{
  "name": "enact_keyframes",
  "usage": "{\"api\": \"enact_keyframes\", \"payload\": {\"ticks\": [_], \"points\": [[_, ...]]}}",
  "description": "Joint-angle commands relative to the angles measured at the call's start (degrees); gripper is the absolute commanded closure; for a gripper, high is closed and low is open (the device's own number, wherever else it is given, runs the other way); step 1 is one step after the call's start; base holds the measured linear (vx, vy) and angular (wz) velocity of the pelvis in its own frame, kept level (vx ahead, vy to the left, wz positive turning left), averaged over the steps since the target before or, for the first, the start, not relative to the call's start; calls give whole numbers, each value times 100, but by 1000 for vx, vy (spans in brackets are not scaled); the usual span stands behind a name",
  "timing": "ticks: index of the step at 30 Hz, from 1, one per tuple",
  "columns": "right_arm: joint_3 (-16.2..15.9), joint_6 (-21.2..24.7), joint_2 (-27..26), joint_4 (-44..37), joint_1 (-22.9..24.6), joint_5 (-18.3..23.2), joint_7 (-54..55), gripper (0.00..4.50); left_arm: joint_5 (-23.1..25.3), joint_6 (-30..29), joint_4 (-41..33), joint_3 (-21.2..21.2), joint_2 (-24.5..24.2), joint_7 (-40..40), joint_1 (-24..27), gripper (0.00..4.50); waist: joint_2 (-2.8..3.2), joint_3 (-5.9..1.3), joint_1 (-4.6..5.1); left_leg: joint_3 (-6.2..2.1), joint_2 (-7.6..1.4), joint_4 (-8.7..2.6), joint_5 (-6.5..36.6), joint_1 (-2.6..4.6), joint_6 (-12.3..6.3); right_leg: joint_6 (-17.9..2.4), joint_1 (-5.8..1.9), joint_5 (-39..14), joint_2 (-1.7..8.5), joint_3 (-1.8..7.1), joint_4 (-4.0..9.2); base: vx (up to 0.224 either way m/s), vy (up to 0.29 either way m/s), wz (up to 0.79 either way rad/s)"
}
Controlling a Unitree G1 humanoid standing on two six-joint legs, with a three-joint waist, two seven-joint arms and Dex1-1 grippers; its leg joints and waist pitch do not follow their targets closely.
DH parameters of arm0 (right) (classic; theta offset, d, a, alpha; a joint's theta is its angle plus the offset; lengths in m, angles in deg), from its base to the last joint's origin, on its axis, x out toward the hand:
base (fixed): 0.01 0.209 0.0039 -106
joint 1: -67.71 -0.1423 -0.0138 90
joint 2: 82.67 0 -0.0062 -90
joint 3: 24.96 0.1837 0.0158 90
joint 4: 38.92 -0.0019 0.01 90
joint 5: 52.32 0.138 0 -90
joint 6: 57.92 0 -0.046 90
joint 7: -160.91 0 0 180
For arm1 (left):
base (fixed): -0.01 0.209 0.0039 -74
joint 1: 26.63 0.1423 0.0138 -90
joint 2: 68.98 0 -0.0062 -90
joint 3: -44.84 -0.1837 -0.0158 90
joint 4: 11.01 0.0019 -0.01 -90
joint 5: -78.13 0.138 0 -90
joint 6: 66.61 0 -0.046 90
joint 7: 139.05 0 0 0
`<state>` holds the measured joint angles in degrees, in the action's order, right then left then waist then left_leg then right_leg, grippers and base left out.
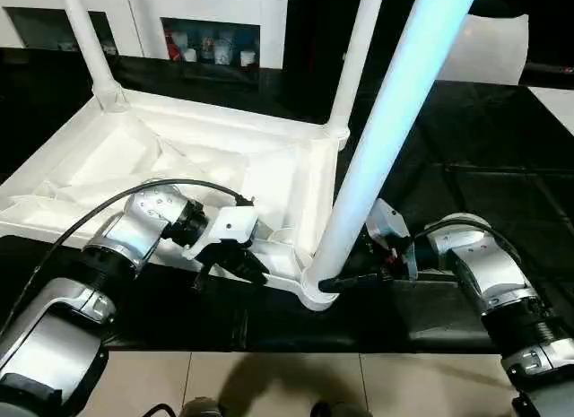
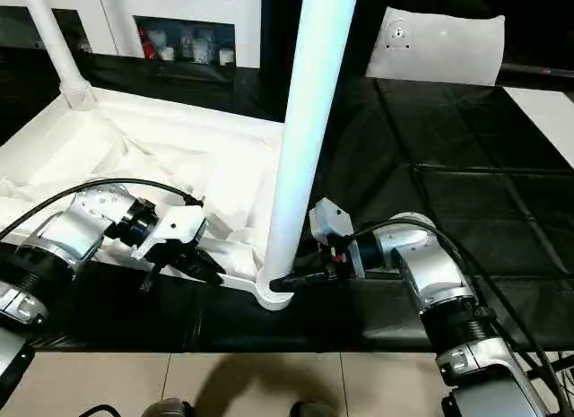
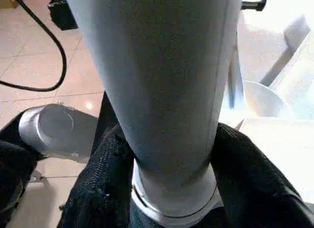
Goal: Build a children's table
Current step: Rotate leg to tighten
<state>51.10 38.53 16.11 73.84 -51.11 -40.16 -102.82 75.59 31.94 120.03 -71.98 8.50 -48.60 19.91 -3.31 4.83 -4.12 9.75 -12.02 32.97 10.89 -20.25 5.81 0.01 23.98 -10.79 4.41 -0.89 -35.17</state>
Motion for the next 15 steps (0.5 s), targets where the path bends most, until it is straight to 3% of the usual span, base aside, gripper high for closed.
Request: {"api": "enact_keyframes", "payload": {"ticks": [1, 4, 5, 6, 10, 13, 15], "points": [[82, 308, -121, -252, 141, 213, 204, 255, 115, -91, -25, -124, 211, -37, 30, 450, -3, -393, 15, 115, -65, -307, 529, 19, -473, -1648, -355, -149, 195, 129, 278, 0, 0, 0], [278, 542, -334, -458, 397, 235, 866, 255, 72, -472, -6, 75, 294, 579, 53, 450, -3, -364, -4, 108, -69, -331, 728, 17, -365, -1526, -333, -534, 208, 138, 325, 0, 0, 0], [345, 503, -434, -474, 482, 166, 1188, 255, 45, -609, -14, 164, 335, 815, 73, 450, 31, -351, -6, 101, -67, -342, 829, 26, -310, -1487, -316, -722, 216, 141, 349, 0, 0, 0], [360, 524, -475, -487, 510, 125, 1326, 255, 16, -680, -38, 205, 358, 890, 88, 450, 9, -342, 16, 87, -58, -364, 1000, 25, -199, -1355, -316, -1149, 224, 140, 394, 0, 0, 0], [548, 868, -1149, -649, 769, -290, 3027, 256, -113, -1498, -494, 595, 759, 1868, 336, 450, 17, -293, 116, 25, -50, -440, 1439, 5, 85, -878, -272, -2366, 229, 139, 503, 0, 0, 0], [588, 1109, -1539, -726, 827, -407, 3736, 257, -75, -1878, -687, 705, 1088, 2388, 432, 450, 18, -309, 222, 14, -48, -450, 1413, -3, 133, -806, -263, -2343, 212, 138, 507, 0, 0, 0], [595, 1284, -2061, -681, 769, -622, 4581, 257, -45, -2297, -799, 788, 1573, 3107, 482, 450, 22, -316, 278, 31, -28, -427, 1371, -8, 105, -838, -247, -2193, 198, 145, 519, 0, 0, 0]]}}
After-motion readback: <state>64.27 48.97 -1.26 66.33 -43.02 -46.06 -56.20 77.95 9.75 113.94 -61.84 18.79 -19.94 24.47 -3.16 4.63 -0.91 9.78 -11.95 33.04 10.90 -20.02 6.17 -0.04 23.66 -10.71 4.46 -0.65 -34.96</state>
